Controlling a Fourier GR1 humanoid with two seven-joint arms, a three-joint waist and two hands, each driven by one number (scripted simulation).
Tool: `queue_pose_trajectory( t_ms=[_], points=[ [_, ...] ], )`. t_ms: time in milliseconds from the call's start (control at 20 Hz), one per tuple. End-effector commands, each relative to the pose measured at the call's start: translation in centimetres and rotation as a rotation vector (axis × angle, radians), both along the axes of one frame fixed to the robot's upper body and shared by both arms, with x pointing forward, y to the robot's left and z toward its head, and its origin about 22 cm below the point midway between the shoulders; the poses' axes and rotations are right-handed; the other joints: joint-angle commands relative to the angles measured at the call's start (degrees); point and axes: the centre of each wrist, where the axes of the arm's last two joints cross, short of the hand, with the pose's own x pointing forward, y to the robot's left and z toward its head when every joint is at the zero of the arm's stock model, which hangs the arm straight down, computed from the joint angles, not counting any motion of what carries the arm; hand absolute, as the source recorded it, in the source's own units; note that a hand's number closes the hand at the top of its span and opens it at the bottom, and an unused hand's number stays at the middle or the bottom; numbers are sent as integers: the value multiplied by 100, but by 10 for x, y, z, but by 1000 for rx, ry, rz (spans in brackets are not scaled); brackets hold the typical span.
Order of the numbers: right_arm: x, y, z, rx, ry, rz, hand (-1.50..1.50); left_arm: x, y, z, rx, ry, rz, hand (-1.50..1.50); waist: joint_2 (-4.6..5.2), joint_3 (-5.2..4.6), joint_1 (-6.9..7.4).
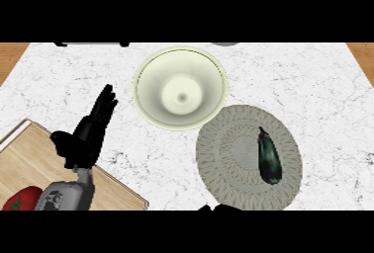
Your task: Pick the cupcake from the placemat and place it in the bowl
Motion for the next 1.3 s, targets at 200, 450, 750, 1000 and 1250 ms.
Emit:
queue_pose_trajectory(
  t_ms=[200, 450, 750, 1000, 1250],
  points=[
    [-8, 18, 69, -16, -53, -138, 150, -7, -24, 4, -2, -1, -11, 0, -12, -4, 23],
    [30, 51, 102, -6, -23, -228, 150, -3, -20, -3, 4, 5, -19, 0, 1, -4, 58],
    [70, 56, 107, -82, -10, -273, 150, -4, 0, -3, -1, 11, -7, 0, 7, 3, 22],
    [115, 70, 99, -203, -191, -415, 150, -2, -9, 9, -15, 1, -14, 0, 28, 2, 74],
    [167, 71, 73, -270, -279, -496, 150, -1, -5, -2, -11, 7, -16, 0, 59, 0, 118]
  ],
)
